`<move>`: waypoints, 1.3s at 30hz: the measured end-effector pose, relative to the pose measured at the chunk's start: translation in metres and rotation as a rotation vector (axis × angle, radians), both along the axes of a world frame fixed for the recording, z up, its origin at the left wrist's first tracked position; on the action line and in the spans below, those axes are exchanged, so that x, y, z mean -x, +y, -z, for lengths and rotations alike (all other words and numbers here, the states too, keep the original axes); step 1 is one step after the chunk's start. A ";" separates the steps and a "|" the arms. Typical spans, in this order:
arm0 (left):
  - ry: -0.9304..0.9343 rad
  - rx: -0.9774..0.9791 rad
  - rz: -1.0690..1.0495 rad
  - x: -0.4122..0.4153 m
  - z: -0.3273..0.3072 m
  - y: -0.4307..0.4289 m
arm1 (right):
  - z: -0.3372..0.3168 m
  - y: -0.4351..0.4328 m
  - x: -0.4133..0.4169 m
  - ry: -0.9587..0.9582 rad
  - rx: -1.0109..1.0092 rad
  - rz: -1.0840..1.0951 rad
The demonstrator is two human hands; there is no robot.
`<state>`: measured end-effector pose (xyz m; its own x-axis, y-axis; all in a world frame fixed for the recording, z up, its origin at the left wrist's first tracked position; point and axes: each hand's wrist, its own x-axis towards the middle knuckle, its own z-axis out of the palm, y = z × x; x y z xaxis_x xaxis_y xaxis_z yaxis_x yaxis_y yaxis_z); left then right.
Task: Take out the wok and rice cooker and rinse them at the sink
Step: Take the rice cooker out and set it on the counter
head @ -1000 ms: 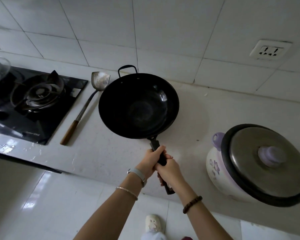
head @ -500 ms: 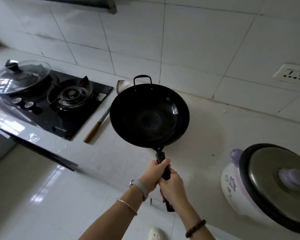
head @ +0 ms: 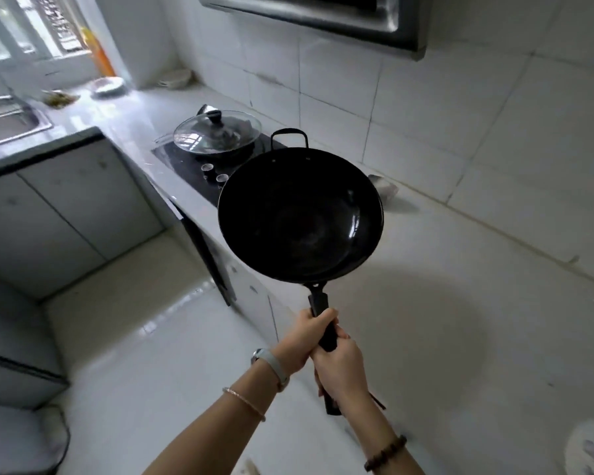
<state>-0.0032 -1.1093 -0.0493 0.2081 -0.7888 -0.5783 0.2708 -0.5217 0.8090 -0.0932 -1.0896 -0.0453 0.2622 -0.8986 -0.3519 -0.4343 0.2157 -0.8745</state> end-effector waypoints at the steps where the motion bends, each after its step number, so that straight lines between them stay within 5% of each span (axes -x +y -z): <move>1: 0.003 0.013 -0.024 -0.016 -0.003 0.007 | -0.002 0.004 -0.015 -0.004 0.005 -0.026; 23: -0.004 0.102 -0.511 -0.340 -0.023 0.157 | -0.021 0.108 -0.341 -0.125 -0.055 -0.510; 39: -0.064 0.044 -0.858 -0.503 -0.019 0.095 | -0.012 0.022 -0.522 -0.081 -0.106 -0.818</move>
